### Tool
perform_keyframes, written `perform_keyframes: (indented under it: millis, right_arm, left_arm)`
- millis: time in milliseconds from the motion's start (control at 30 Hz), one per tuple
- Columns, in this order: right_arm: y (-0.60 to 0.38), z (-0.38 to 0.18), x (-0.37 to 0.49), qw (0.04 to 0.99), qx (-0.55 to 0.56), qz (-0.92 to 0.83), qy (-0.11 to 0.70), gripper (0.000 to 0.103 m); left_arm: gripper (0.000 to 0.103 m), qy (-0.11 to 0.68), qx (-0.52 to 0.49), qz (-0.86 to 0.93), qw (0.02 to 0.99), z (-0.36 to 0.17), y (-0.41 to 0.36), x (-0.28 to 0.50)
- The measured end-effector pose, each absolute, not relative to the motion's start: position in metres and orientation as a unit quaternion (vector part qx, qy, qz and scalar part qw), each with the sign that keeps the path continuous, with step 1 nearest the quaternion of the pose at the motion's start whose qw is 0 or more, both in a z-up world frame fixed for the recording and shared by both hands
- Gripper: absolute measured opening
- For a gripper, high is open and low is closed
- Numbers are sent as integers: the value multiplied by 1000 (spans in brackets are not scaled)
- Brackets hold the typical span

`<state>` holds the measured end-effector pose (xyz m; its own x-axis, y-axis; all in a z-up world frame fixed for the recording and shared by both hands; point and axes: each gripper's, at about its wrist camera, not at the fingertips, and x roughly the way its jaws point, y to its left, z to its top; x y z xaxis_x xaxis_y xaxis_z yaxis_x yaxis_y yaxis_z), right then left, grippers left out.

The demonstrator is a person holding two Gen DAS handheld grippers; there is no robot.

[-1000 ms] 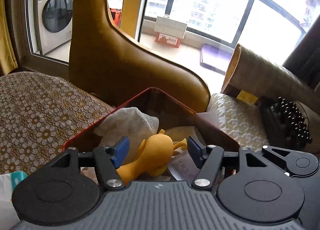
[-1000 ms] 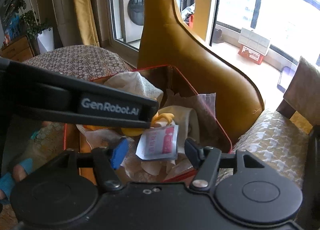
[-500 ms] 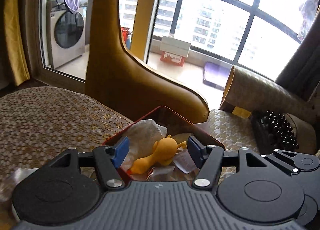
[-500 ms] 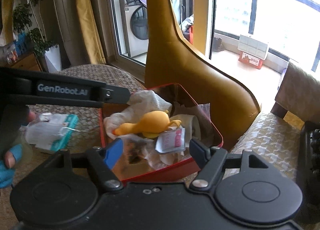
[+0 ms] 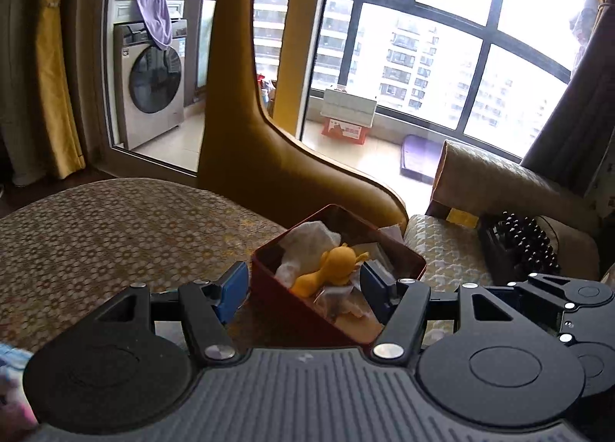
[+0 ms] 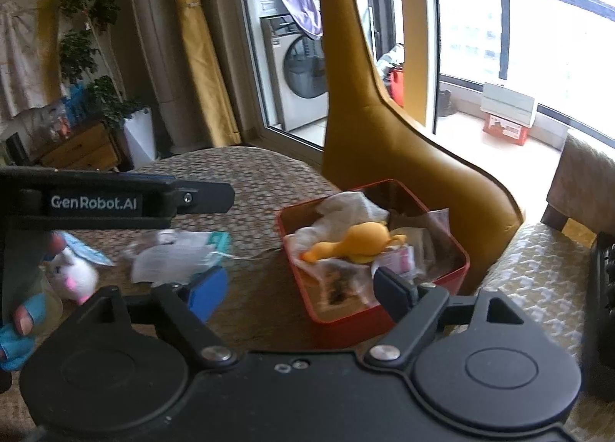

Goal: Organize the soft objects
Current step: 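Open the left tool over the red box while the right tool releases the packet there, then move both open tools back over the remaining table items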

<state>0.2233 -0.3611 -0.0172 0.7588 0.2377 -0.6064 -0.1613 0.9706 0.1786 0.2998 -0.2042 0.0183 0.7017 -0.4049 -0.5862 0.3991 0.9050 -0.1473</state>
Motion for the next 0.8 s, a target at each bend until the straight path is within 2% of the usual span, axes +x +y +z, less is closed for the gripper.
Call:
perform_keyframes:
  millis: [100, 167, 200, 433, 533, 700, 800]
  right_arm:
    - [-350, -13, 212, 936, 58, 119, 327, 89]
    - [-344, -11, 206, 935, 57, 127, 325, 91]
    - [-340, -10, 203, 935, 58, 132, 324, 92]
    - [-314, -6, 185, 934, 59, 159, 315, 96]
    - [-304, -5, 177, 933, 63, 173, 310, 98]
    - [-292, -6, 167, 931, 66, 193, 304, 100]
    - [-285, -8, 163, 927, 65, 203, 308, 101]
  left_arm:
    - [64, 318, -7, -209, 925, 21, -187, 286]
    - [74, 316, -6, -202, 927, 22, -175, 278]
    - [75, 314, -4, -199, 928, 23, -170, 274]
    - [76, 305, 3, -185, 934, 23, -132, 246]
    - [84, 301, 7, -178, 937, 23, -116, 234]
    - [85, 304, 7, -173, 937, 18, -94, 220]
    - [93, 307, -2, -172, 936, 12, -81, 212]
